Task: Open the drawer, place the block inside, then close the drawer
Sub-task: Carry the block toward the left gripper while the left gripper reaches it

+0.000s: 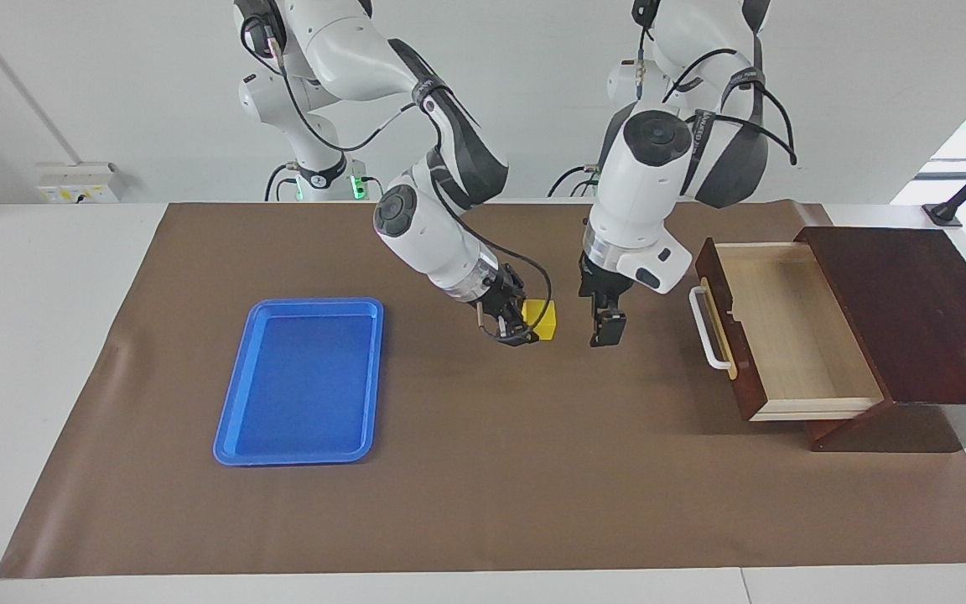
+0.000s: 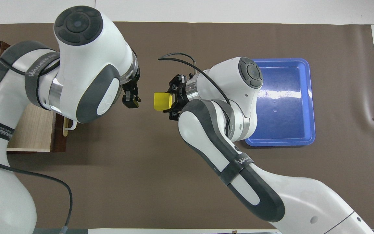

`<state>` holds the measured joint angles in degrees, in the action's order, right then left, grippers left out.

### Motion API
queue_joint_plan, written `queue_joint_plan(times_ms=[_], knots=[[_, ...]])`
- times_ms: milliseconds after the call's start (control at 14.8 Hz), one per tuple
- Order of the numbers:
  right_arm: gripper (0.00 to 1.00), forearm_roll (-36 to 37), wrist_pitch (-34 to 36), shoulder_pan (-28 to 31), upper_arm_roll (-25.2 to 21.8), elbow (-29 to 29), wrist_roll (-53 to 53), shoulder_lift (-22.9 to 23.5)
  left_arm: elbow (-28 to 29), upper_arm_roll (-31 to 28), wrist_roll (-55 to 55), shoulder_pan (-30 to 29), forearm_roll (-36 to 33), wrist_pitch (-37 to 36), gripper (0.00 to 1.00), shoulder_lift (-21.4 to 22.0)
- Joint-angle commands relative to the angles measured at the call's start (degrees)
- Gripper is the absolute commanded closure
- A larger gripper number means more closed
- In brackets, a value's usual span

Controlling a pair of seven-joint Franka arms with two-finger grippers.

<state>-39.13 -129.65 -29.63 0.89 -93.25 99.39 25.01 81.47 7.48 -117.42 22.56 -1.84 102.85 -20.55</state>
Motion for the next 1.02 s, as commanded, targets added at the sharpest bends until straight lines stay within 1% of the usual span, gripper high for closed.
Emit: queue_joint_plan(times_ms=[0,136,271,407,610,949], knots=[[1.00,0.6,-0.3,0.4,0.1,0.6,0.6,0.5,-0.4,-0.9,-0.9,2.0,-1.0,0.1,0.00,-1.2],[1.00,0.7,-0.3,0.4,0.1,0.6,0.6,0.5,0.4,-0.8,-0.9,2.2,-0.9,2.1,0.00,-1.2],[1.00,0.7,-1.5,0.4,0.1,0.5,0.6,0.5,2.5,-0.8,-1.0,3.4,-0.8,3.7,0.00,-1.0],[1.00,0.7,-1.6,0.4,0.1,0.5,0.6,0.5,4.2,-0.9,-0.9,4.8,-1.1,4.5,0.00,-1.1],[1.00,0.7,-1.5,0.4,0.1,0.5,0.5,0.5,6.5,-0.9,-0.9,5.2,-1.1,5.3,0.00,-0.5],[1.00,0.7,-1.7,0.4,0.1,0.4,0.5,0.5,7.7,-0.9,-0.4,6.7,-1.1,7.9,0.00,-0.3]])
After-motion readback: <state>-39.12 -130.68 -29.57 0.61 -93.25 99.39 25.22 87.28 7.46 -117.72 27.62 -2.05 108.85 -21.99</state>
